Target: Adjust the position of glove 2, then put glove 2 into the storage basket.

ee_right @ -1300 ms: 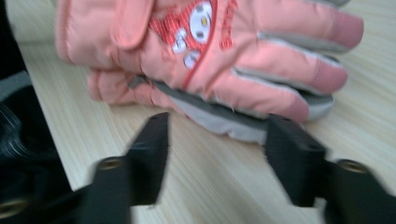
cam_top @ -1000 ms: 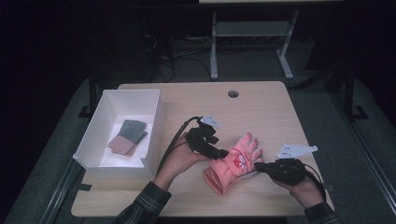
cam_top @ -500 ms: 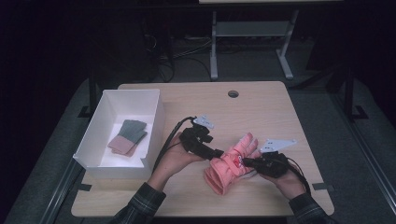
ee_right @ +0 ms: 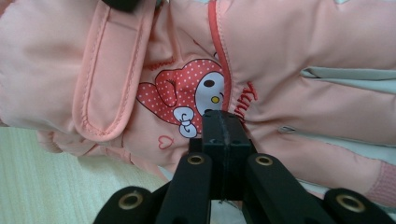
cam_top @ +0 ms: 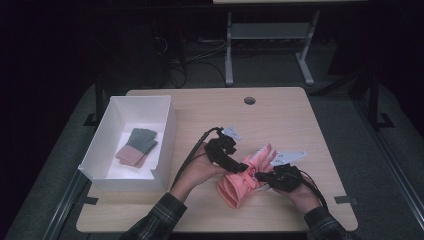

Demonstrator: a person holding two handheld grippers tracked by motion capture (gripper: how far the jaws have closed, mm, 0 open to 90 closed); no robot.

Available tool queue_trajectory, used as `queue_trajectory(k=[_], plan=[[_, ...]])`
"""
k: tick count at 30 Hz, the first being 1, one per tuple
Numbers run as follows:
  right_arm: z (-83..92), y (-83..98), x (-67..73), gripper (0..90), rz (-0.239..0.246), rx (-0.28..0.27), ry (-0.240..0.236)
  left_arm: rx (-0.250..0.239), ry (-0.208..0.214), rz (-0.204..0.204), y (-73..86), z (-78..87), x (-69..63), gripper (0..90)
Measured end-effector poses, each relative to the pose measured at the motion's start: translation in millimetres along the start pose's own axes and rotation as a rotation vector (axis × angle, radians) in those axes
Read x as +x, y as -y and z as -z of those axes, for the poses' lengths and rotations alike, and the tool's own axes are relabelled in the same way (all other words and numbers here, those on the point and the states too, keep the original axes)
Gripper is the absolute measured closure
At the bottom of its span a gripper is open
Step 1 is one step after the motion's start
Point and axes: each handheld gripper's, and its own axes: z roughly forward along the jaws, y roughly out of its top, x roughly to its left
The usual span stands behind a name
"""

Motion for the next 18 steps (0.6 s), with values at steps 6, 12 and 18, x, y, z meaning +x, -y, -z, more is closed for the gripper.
queue_trajectory(k=[6, 12, 18], plan=[[-1.0, 0.4, 0.3, 90.0, 0.003, 0.003, 0.004, 0.04, 0.007, -0.012, -1.7, -23.6, 2.1, 19.5], [-2.3, 0.6, 1.5, 90.0, 0.004, 0.009, 0.007, 0.066, 0.044, 0.021, 6.0, -36.7, 6.3, 18.4], [-4.1, 1.4, 1.6, 90.0, 0.011, 0.019, 0.009, 0.089, 0.103, 0.059, 13.9, -47.0, 13.6, 17.1]])
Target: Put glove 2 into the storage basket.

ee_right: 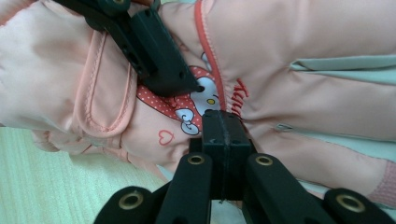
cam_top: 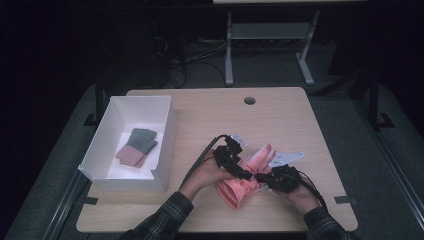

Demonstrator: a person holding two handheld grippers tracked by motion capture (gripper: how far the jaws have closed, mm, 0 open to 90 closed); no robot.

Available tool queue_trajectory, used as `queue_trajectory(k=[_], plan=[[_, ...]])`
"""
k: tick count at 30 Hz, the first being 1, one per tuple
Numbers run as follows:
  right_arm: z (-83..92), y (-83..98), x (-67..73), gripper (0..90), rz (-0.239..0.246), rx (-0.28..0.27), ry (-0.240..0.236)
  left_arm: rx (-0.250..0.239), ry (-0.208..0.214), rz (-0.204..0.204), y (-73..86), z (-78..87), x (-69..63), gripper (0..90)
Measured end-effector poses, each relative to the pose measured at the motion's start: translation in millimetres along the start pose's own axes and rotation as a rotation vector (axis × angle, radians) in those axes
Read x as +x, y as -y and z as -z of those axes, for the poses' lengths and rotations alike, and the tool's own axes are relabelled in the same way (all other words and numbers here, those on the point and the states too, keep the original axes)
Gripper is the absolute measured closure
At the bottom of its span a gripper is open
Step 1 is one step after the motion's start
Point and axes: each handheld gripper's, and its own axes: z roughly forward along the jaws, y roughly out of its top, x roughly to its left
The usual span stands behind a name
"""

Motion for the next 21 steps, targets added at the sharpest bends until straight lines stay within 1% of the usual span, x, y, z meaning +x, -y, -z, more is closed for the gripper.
queue_trajectory(k=[4, 5, 6, 9, 11, 13, 14, 15, 16, 17, 19, 21], plan=[[-1.1, 0.3, 0.3, 90.0, -0.001, 0.005, 0.0, -0.006, 0.052, 0.036, 4.8, -6.1, 6.3, 17.1], [-1.6, 0.6, -0.1, 90.0, 0.009, 0.005, 0.002, -0.009, 0.064, 0.044, 6.0, -7.4, 7.6, 17.0], [-1.7, 0.6, 0.2, 90.0, 0.009, 0.007, 0.004, -0.007, 0.075, 0.053, 6.7, -8.2, 9.2, 16.8], [-1.9, 0.6, 1.2, 90.0, 0.009, 0.012, 0.007, -0.002, 0.094, 0.074, 7.8, -11.3, 10.8, 16.1], [-1.8, 0.8, 1.3, 90.0, 0.005, 0.013, 0.004, 0.001, 0.104, 0.076, 8.0, -12.4, 11.7, 16.1], [-1.8, 0.9, 1.4, 90.0, 0.005, 0.014, 0.003, 0.006, 0.124, 0.088, 8.7, -13.3, 13.2, 16.3], [-1.8, 1.0, 1.3, 90.0, 0.005, 0.014, 0.003, 0.002, 0.145, 0.091, 9.1, -13.7, 14.0, 18.5], [-1.8, 1.0, 1.2, 90.0, 0.005, 0.014, 0.002, 0.001, 0.17, 0.099, 9.4, -14.3, 14.4, 22.4], [-2.0, 1.1, 1.2, 90.0, 0.005, 0.014, 0.002, 0.0, 0.188, 0.098, 9.8, -14.9, 15.1, 25.9], [-2.2, 1.2, 1.1, 90.0, 0.007, 0.015, 0.002, -0.005, 0.199, 0.101, 10.3, -15.5, 15.7, 28.9], [-2.4, 1.4, 1.1, 90.0, 0.005, 0.015, 0.003, 0.002, 0.211, 0.104, 10.4, -14.8, 16.8, 31.6], [-2.8, 1.4, 1.4, 90.0, 0.007, 0.015, 0.006, 0.006, 0.222, 0.101, 10.7, -14.1, 18.2, 37.1]])
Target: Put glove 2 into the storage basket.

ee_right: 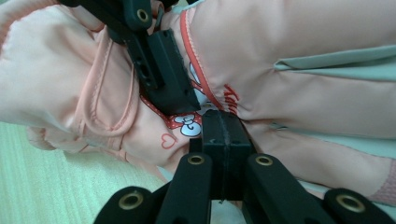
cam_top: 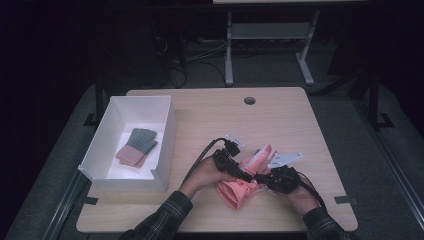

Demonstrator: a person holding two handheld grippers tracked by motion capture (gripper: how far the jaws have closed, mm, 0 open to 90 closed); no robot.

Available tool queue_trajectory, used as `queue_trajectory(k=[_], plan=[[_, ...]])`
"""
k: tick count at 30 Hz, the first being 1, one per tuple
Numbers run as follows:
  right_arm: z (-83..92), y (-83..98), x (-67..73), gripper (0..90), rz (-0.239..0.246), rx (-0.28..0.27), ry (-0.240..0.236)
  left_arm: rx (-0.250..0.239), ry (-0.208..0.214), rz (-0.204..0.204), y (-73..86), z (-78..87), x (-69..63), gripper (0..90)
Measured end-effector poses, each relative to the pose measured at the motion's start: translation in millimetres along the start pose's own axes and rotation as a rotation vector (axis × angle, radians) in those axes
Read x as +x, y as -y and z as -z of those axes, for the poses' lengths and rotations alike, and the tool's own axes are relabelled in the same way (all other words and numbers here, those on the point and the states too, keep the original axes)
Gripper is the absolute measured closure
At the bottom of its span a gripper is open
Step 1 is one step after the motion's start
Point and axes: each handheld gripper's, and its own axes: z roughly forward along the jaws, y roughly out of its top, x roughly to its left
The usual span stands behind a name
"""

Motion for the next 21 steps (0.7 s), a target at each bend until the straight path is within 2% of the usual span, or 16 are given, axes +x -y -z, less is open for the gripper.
queue_trajectory(k=[5, 8, 10, 15, 20, 21], plan=[[0.5, 0.9, -0.8, 90.0, 0.003, -0.013, -0.007, 0.01, 0.017, 0.003, -0.6, 4.0, 0.1, 56.5], [3.5, 1.7, -1.5, 90.0, 0.008, -0.024, -0.018, -0.005, 0.027, 0.014, -0.4, 4.4, -0.8, 62.6], [6.8, 1.8, 0.0, 88.1, 0.012, -0.034, -0.021, -0.007, 0.037, 0.007, -0.1, 6.2, 0.7, 64.3], [20.5, 3.4, 2.8, 71.6, 0.02, -0.074, -0.049, -0.033, 0.058, 0.021, 0.1, 10.8, -0.5, 65.4], [33.4, 8.6, 9.4, 54.4, 0.036, -0.088, -0.04, -0.06, 0.057, 0.026, -0.8, 18.1, -6.2, 65.5], [36.1, 9.8, 10.7, 51.6, 0.026, -0.094, -0.037, -0.055, 0.054, 0.023, -1.2, 20.7, -6.9, 65.5]])
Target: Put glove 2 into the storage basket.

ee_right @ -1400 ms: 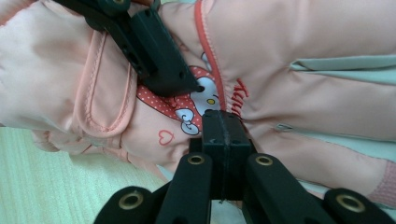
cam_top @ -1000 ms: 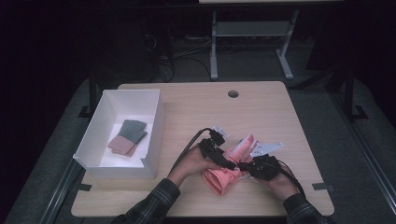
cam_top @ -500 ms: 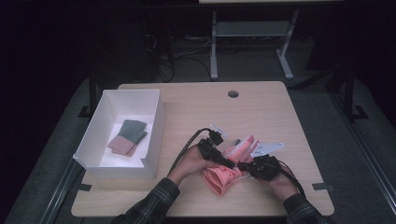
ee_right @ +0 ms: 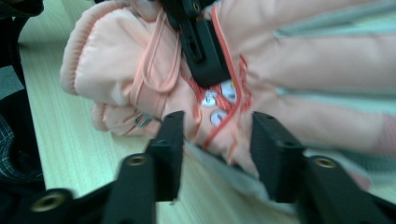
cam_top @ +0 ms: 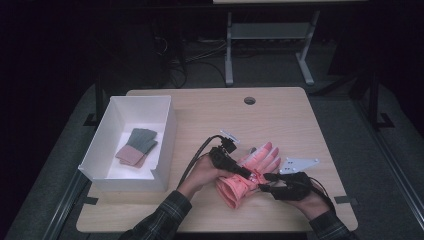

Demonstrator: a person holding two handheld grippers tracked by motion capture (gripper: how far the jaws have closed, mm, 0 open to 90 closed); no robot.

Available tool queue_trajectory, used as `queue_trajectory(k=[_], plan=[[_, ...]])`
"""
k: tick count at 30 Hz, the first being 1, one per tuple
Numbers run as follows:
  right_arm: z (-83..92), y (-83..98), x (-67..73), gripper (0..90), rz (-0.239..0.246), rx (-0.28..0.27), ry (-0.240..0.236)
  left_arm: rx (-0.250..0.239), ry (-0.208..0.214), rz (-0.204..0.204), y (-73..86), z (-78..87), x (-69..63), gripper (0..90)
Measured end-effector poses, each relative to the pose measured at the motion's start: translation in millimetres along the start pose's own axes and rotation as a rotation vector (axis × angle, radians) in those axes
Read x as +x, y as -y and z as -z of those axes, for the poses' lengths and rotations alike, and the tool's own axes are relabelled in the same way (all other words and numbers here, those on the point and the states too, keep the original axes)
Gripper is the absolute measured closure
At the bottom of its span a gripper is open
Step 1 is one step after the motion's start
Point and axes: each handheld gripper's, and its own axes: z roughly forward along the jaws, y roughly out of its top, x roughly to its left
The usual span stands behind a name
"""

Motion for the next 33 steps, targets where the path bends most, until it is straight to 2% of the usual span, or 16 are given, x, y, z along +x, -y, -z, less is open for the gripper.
queue_trajectory(k=[1, 5, 8, 14, 18, 24, 27, 33], plan=[[2.6, 1.2, -0.4, 48.8, 0.008, -0.003, 0.004, -0.007, -0.004, -0.004, -0.1, 2.4, -1.3, 65.4], [10.4, 5.7, -0.4, 38.5, -0.018, -0.007, 0.019, -0.057, -0.024, -0.005, -0.1, 16.9, -4.7, 65.4], [13.1, 10.2, -1.0, 33.4, -0.034, -0.002, 0.026, -0.093, -0.047, 0.015, -0.7, 29.8, -7.2, 65.4], [13.7, 13.7, -6.1, 25.0, -0.054, 0.003, 0.035, -0.127, -0.123, 0.03, -3.2, 55.8, -13.8, 65.4], [7.9, 15.4, -7.6, 17.9, -0.052, 0.033, 0.044, -0.142, -0.17, 0.048, -5.2, 71.2, -19.7, 65.3], [3.2, 16.9, -11.3, 13.8, -0.046, 0.039, 0.053, -0.158, -0.236, 0.062, -10.3, 93.2, -28.6, 65.1], [1.7, 17.4, -12.6, 13.4, -0.047, 0.043, 0.057, -0.167, -0.25, 0.053, -13.8, 104.6, -33.3, 65.1], [-2.5, 19.0, -14.0, 12.3, -0.056, 0.056, 0.076, -0.187, -0.281, 0.065, -16.8, 128.6, -39.1, 65.0]])
